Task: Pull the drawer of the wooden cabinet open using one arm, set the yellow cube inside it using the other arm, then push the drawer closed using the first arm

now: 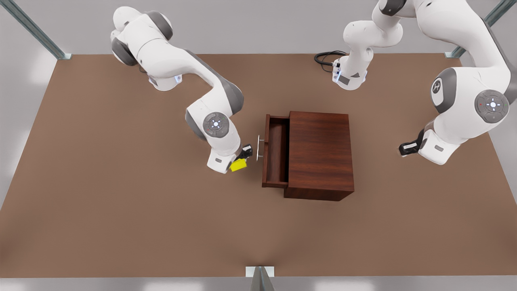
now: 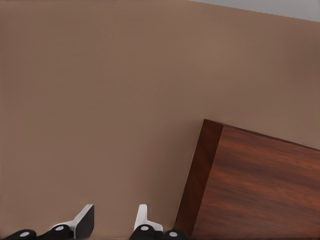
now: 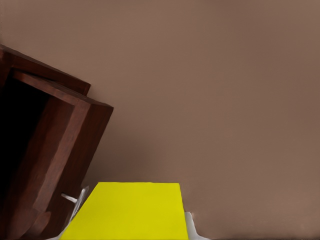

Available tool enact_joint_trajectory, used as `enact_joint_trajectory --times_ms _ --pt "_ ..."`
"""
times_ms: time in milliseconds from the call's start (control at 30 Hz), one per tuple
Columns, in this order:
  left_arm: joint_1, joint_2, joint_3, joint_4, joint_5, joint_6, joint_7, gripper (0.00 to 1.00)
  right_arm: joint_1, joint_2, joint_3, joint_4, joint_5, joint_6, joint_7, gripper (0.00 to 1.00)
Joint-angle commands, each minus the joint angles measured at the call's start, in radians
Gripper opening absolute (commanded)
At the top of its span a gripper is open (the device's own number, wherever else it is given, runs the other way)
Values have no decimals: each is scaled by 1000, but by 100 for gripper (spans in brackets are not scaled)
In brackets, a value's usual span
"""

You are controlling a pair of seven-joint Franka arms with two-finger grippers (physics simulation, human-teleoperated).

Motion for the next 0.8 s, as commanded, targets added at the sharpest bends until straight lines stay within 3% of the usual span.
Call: enact_joint_trajectory --times_ms 0,100,300,600,633,667,767 --pt "0 -1 -1 -1 -34 -31 -121 21 43 36 1 60 -11 -57 669 52" --pt "2 -1 1 1 -134 -15 -640 21 99 85 4 129 -11 -43 769 52" --pt "-17 13 -1 1 -226 75 -1205 21 168 136 6 172 -11 10 859 52" --pt "-38 19 -2 -1 -225 72 -1288 21 230 209 -5 199 -11 109 927 56" --pt "-37 19 -2 -1 -225 72 -1288 21 231 209 -6 199 -11 109 928 84" --pt "-37 19 -2 -1 -225 72 -1287 21 229 209 -5 199 -11 106 928 100" --pt "-37 19 -2 -1 -225 72 -1285 21 226 206 -5 199 -11 92 927 100"
